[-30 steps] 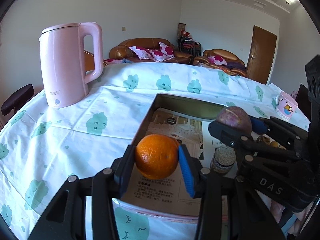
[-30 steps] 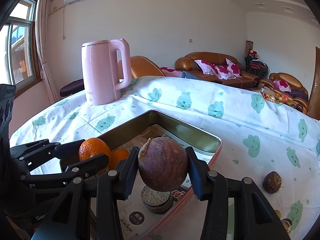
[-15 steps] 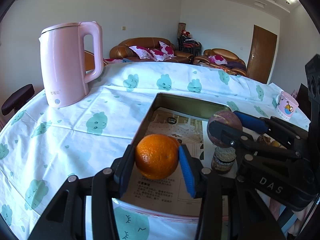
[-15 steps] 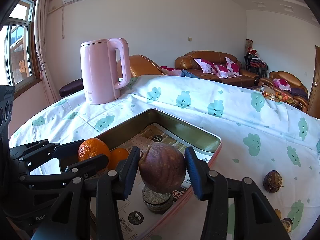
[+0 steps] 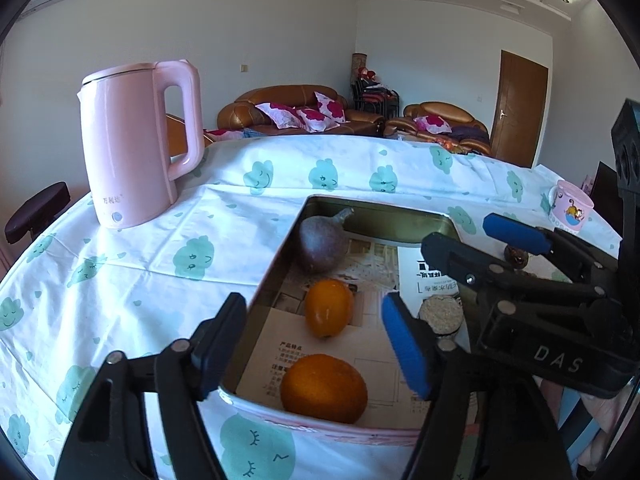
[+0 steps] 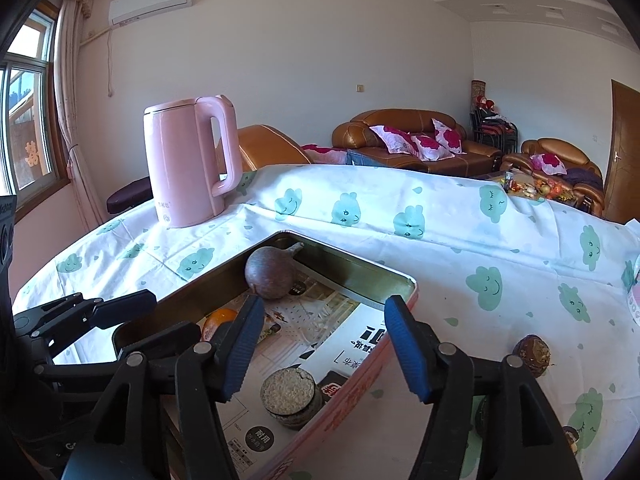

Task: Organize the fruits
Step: 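Lower both fruits into the tin box and open both tools, then withdraw both tools from the tin and close the right tool on a small orange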

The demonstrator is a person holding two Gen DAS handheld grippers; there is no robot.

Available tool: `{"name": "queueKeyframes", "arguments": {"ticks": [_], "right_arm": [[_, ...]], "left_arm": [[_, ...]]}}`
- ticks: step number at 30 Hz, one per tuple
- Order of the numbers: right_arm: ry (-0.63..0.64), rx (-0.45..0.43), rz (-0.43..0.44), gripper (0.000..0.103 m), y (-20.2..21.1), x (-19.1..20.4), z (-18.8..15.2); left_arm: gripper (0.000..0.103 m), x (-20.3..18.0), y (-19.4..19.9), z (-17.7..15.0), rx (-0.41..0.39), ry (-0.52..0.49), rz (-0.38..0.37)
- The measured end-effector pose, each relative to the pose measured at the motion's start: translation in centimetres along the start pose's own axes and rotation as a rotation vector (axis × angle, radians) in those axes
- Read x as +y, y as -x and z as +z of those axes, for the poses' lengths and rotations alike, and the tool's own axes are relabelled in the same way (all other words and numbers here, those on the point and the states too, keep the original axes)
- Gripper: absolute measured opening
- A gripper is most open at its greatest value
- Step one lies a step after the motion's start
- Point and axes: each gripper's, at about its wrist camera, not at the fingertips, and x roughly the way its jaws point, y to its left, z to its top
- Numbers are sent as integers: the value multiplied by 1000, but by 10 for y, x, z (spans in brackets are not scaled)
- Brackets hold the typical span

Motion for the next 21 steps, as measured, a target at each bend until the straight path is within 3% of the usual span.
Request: {"name": "queueKeyframes", "arguments": {"ticks": [11, 21], "right_arm": [[4, -48, -48, 79, 37, -8, -2], [-69, -39, -210, 79, 123, -76, -41]], "left_arm": [[86, -6, 15, 0, -37, 15, -36], [86, -43, 20, -1, -28, -26, -105]]}}
